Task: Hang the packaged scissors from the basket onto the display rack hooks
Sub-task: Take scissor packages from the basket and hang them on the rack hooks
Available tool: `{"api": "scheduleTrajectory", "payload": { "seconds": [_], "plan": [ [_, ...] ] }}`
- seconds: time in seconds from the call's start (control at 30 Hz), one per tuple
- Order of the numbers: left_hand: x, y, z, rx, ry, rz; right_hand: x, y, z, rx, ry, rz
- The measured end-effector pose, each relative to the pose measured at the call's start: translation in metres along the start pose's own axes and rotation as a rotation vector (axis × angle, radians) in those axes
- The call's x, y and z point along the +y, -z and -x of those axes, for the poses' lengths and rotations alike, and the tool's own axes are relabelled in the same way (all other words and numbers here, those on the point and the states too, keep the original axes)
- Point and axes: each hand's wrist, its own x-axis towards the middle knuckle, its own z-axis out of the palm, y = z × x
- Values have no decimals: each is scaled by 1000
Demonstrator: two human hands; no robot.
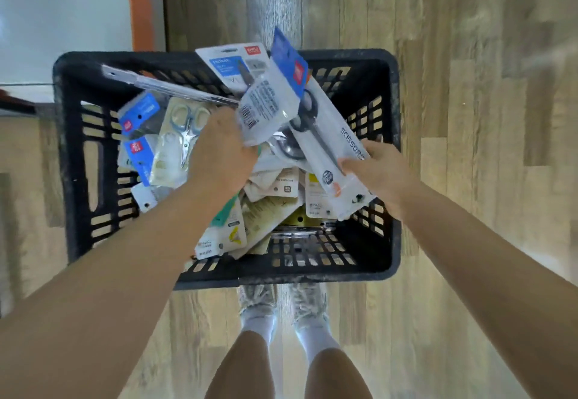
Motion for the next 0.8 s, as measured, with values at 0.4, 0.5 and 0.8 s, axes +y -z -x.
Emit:
{"api": "scheduleTrajectory", "payload": {
  "seconds": [0.4,0.5,0.8],
  "plan": [
    [-42,7,51,-192,486,177,12,-23,26,-111,-297,-348],
    [-61,-11,53,-249,556,99,30,-38,21,-120,-359,-328],
    [-100,-46,51,-133,634,300,76,-62,-5,-137,-400,-48]
  ]
}}
